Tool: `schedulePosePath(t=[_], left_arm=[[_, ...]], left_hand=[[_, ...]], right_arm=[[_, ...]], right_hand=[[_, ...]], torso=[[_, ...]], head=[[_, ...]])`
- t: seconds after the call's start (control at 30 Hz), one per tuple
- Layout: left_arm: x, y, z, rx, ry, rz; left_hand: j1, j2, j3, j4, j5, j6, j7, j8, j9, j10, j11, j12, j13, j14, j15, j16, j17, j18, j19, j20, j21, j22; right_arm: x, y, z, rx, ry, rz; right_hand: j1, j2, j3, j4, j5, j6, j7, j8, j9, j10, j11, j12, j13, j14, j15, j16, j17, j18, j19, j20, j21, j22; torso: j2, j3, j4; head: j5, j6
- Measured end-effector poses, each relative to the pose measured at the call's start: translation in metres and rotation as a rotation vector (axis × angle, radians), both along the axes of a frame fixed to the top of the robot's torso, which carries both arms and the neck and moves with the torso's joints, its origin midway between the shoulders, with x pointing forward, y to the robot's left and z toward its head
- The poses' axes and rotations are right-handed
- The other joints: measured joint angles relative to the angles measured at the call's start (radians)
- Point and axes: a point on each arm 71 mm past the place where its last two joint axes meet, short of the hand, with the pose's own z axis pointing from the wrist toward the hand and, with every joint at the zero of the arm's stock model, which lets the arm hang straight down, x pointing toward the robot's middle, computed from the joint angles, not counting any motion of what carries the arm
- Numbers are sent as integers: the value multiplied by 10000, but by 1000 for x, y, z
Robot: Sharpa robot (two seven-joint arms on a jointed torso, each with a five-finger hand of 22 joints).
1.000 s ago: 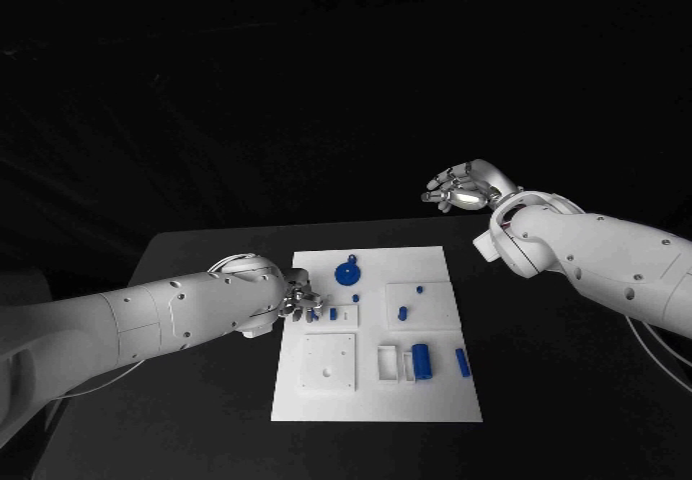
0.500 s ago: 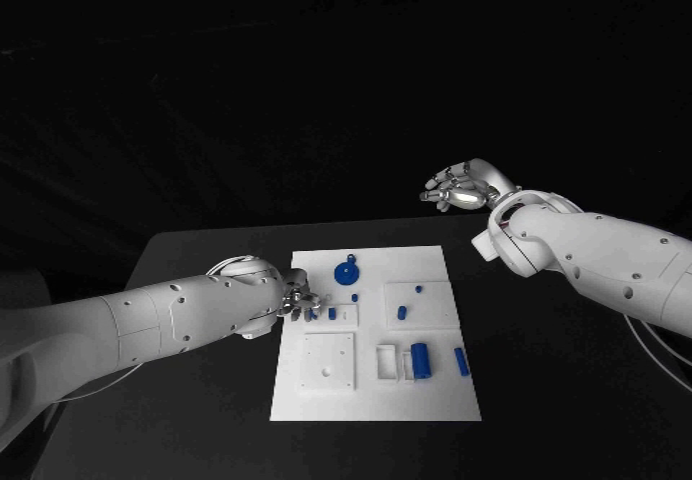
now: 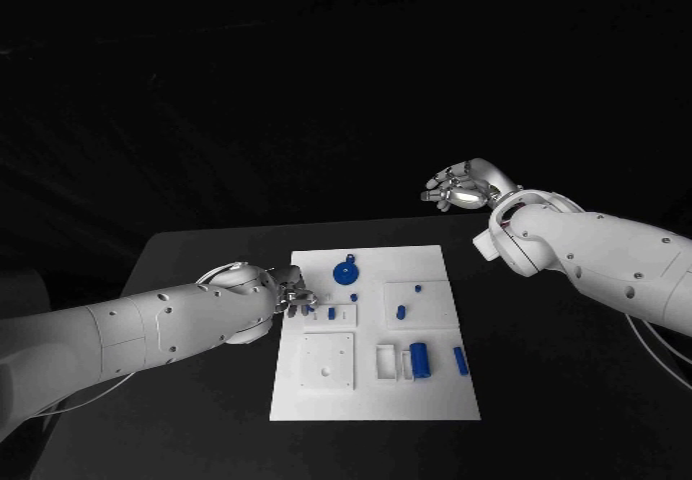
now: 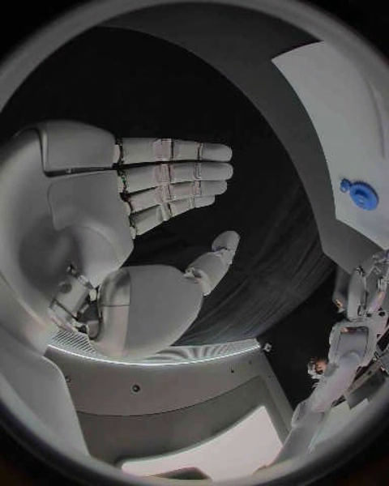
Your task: Assemble the parts on the task board
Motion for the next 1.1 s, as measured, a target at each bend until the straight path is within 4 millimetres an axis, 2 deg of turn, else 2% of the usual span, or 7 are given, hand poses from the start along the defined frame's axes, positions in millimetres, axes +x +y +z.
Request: schedulePosePath(t=[0.2, 0.33, 0.57, 1.1], left_arm=[[-2, -2, -1, -187, -270, 24], [-4, -2, -5, -245, -330, 70], [-9, -2, -15, -279, -334, 98], [-10, -2, -17, -210, -513, -2]], left_hand=[[5, -7, -1, 2, -39, 15, -17, 0, 14, 15, -15, 0, -1, 19, -19, 0, 8, 6, 36, -37, 0, -1], [2, -11, -13, 14, -58, 16, -19, 0, 14, 31, -30, 0, 9, 33, -33, 0, 7, 79, 37, -37, 0, -1], [-22, -114, -8, 21, -77, 69, -80, -1, 32, 71, -70, 0, 8, 87, -87, 0, 13, 141, 53, -21, 0, -2], [20, -153, -13, 44, -58, 89, -123, 20, 43, 104, -104, 0, 16, 106, -105, 0, 14, 151, 53, -20, 39, -4]], right_arm=[[-1, 1, 0, 8, 3, 29], [-1, 1, 0, 9, 4, 33], [-1, 0, 0, 4, 5, 15], [-1, 0, 0, 5, 10, 18]], right_hand=[[0, 0, 0, 0, 40, 1, -1, 0, 0, 0, 0, 0, -15, 0, 0, 0, 0, 0, 0, 0, -39, -1], [0, 0, 0, 0, 40, 1, -1, -1, 1, 0, 0, 0, -15, 0, 0, 0, -1, 0, 0, 0, -39, -1], [0, 0, 0, 0, 39, 1, -1, -1, -8, 0, 0, 0, -14, 9, 9, 0, -1, -1, 0, 0, -39, 10], [0, 0, 0, 0, 78, 4, -4, -2, -7, 0, 0, 0, -23, 27, 26, 0, 6, -1, 0, 0, -39, 8]], torso=[[0, 1, 4], [0, 0, 1], [3, 2, -16], [6, 3, -10]], head=[[5, -9], [18, -9], [20, -35], [12, -72]])
